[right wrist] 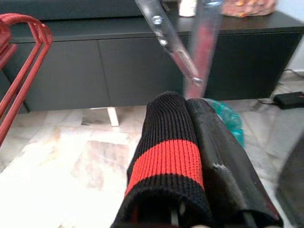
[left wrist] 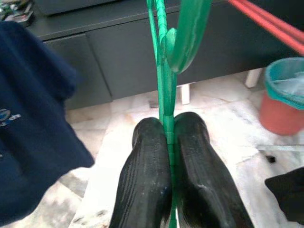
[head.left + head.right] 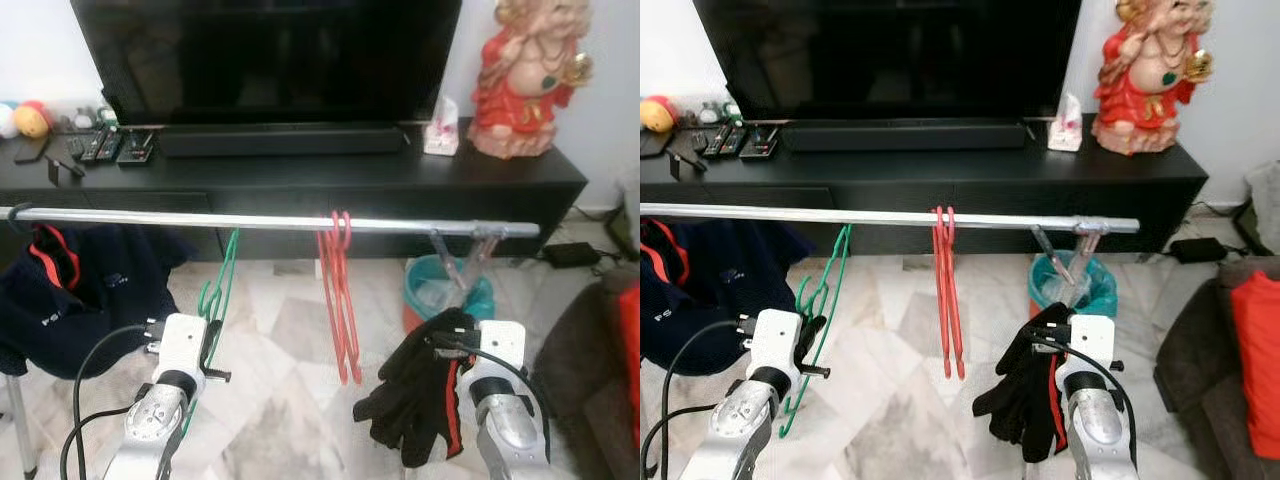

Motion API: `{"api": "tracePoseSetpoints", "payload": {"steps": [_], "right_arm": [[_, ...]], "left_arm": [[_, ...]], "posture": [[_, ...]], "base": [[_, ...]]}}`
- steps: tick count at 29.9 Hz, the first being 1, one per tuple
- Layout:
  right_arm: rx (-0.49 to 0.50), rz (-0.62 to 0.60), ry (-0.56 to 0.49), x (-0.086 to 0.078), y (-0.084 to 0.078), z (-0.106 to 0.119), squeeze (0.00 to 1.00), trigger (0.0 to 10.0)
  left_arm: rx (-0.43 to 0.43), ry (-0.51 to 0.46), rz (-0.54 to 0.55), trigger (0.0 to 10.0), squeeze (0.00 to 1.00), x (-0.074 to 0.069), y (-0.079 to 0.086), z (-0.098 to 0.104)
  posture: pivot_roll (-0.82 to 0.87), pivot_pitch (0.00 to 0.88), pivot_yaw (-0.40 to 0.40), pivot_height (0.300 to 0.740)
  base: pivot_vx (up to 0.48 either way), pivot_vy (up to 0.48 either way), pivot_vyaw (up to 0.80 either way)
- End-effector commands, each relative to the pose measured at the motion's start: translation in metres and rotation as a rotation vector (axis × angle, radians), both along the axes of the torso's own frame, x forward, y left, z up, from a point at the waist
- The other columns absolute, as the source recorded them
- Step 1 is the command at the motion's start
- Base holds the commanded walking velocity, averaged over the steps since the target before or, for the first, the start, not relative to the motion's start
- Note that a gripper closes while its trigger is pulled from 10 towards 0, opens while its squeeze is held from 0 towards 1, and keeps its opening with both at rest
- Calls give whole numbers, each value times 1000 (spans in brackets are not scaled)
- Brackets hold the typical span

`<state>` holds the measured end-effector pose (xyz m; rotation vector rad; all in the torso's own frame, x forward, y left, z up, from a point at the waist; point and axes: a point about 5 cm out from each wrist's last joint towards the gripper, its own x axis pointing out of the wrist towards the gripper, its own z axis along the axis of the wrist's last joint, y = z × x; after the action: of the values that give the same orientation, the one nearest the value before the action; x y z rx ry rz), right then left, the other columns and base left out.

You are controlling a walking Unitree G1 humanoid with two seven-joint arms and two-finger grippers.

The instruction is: Hang hanger

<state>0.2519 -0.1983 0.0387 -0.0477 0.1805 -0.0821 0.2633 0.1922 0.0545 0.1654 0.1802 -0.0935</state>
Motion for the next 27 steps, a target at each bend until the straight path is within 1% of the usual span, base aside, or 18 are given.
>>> {"api": "tracePoseSetpoints", "payload": {"steps": [1, 10, 16, 18, 22, 27], "right_arm": [[-14, 14, -32, 5, 1, 9, 0, 10000], [-25, 13, -46, 9, 1, 16, 0, 10000], [-29, 14, -64, 15, 2, 24, 0, 10000], [-30, 9, -72, 19, 2, 30, 0, 10000], [-29, 6, -78, 22, 3, 35, 0, 10000], [-27, 5, -79, 23, 3, 37, 0, 10000]], "left_arm": [[6, 4, 2, 10000, 0, -3, 0, -1], [8, 2, 1, 10000, 0, -3, 0, 0], [10, 4, 3, 10000, 0, -3, 1, 1], [12, 8, 4, 10000, 0, -4, 2, 0], [14, 9, 10, 10000, 0, -5, 5, 1], [14, 7, 15, 10000, 0, -4, 5, 1]], "posture": [[-54, 0, 25, 740], [-54, 0, 24, 740], [-49, 0, 24, 740], [-48, 0, 24, 740], [-45, 0, 23, 740], [-45, 0, 22, 740]], "base": [[-255, 0, 0], [-254, 0, 0], [-252, 0, 0], [-251, 0, 0], [-252, 0, 0], [-256, 0, 0]]}}
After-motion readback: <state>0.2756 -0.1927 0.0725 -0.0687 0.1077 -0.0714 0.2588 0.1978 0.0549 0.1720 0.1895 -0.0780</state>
